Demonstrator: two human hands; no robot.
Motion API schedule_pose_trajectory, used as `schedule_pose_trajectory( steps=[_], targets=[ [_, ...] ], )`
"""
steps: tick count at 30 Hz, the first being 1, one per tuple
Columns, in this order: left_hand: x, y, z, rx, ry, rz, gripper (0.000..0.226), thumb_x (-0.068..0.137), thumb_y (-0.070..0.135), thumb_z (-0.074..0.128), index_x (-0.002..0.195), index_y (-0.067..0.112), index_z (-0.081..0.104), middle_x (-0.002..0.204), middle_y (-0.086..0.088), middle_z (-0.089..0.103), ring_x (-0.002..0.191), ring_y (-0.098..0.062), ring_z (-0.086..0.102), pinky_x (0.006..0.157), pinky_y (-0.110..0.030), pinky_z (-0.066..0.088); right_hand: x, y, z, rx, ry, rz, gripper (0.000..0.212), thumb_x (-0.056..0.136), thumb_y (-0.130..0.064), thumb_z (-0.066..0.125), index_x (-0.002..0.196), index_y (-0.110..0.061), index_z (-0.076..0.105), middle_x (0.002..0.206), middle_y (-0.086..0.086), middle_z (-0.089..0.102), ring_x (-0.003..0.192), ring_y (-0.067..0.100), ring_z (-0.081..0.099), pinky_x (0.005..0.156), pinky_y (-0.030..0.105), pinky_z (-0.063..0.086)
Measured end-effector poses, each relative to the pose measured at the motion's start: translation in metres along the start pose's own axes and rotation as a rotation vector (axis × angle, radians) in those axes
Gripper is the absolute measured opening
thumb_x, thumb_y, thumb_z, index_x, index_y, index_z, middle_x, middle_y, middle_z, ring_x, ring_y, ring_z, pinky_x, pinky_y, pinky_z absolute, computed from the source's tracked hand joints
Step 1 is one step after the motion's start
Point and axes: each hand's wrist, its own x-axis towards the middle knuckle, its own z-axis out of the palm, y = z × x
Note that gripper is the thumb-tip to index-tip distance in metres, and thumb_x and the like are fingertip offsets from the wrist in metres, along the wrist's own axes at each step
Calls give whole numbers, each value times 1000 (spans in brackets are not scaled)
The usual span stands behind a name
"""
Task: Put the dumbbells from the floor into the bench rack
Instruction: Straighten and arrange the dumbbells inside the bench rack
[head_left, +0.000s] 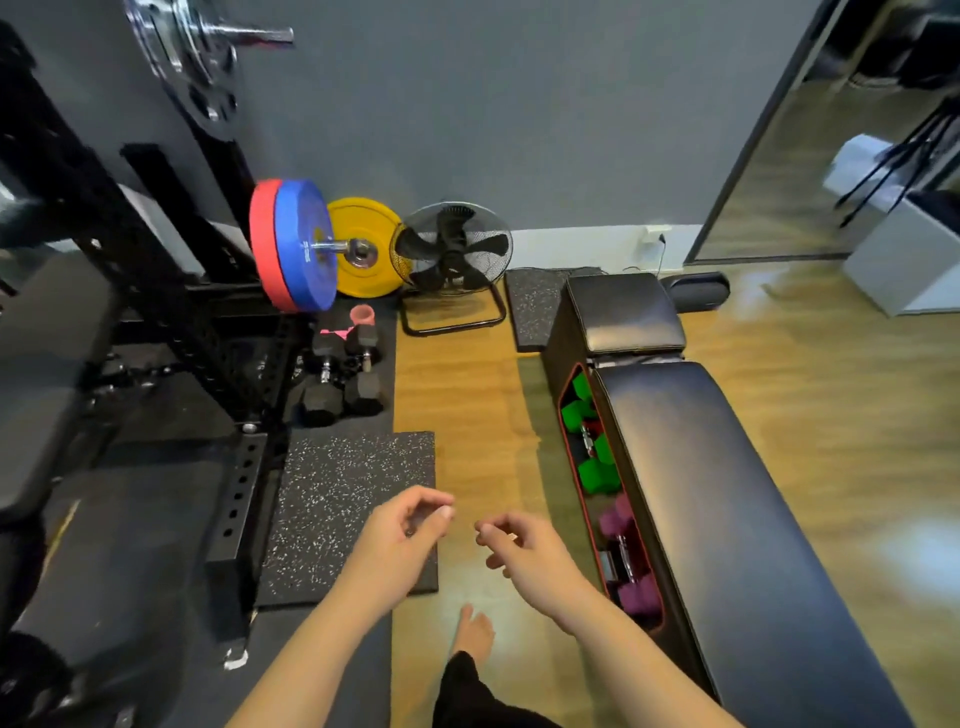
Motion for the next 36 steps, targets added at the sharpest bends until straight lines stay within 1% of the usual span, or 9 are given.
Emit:
schedule_pose_trajectory(
  steps=[3, 6, 11, 14, 19, 24, 28, 32, 36],
  targets=[
    [50, 19, -11, 25, -41, -12, 15, 92, 21, 63, 94, 34, 69, 94, 2, 74, 87, -13, 69, 88, -41, 54, 44, -31, -15, 9, 13, -62, 10, 96, -29, 56, 96, -23, 64, 101, 7, 69, 71, 7, 62, 61, 14, 44],
    [105, 41, -11, 41, -44, 22, 12, 93, 19, 62, 96, 28, 69, 94, 2, 74, 85, -12, 70, 87, -41, 55, 79, -54, -40, 25, 79, -62, 15, 96, -27, 56, 100, -16, 65, 101, 12, 68, 70, 10, 60, 60, 14, 43],
    [163, 78, 6, 43, -135, 89, 11, 93, 19, 62, 96, 28, 69, 94, 5, 74, 86, -11, 70, 87, -39, 55, 105, -65, -75, 53, 208, -65, 19, 95, -30, 56, 101, -15, 66, 97, 10, 68, 72, 21, 64, 66, 27, 48],
    [192, 93, 17, 56, -210, 126, 12, 93, 19, 62, 97, 28, 68, 93, 3, 74, 87, -11, 70, 85, -36, 55, 114, -64, -92, 86, 291, -34, 18, 94, -31, 57, 100, -17, 66, 96, 7, 68, 81, 26, 67, 71, 33, 51],
    [233, 109, 42, 86, -340, 176, 13, 95, 19, 59, 100, 27, 67, 96, 4, 73, 88, -10, 69, 80, -29, 53, 120, -58, -113, 155, 425, 25, 19, 94, -33, 55, 101, -19, 67, 99, 2, 69, 82, 22, 68, 70, 29, 51],
    [281, 115, 62, 109, -498, 192, 13, 95, 15, 58, 102, 22, 67, 95, 2, 73, 86, -11, 70, 77, -24, 52, 133, -52, -124, 238, 589, 94, 18, 93, -31, 56, 98, -19, 68, 92, 5, 68, 75, 18, 66, 71, 33, 52],
    [329, 116, 71, 133, -616, 182, 13, 95, 15, 58, 102, 20, 68, 95, 2, 73, 86, -13, 70, 76, -24, 51, 151, -51, -119, 299, 699, 196, 19, 95, -32, 54, 99, -19, 67, 97, 3, 68, 82, 21, 67, 71, 32, 52],
    [376, 114, 77, 149, -709, 173, 13, 95, 16, 58, 101, 21, 68, 96, 0, 73, 87, -13, 70, 74, -21, 50, 181, -48, -105, 337, 751, 296, 18, 95, -34, 53, 96, -22, 67, 96, 0, 69, 75, 12, 68, 71, 34, 53],
    [415, 104, 87, 183, -817, 178, 11, 94, 18, 60, 99, 24, 68, 97, -4, 72, 87, -18, 70, 75, -28, 53, 202, -52, -97, 424, 860, 372, 15, 96, -30, 53, 96, -24, 66, 98, 0, 69, 78, 11, 67, 65, 21, 51]
  ],
)
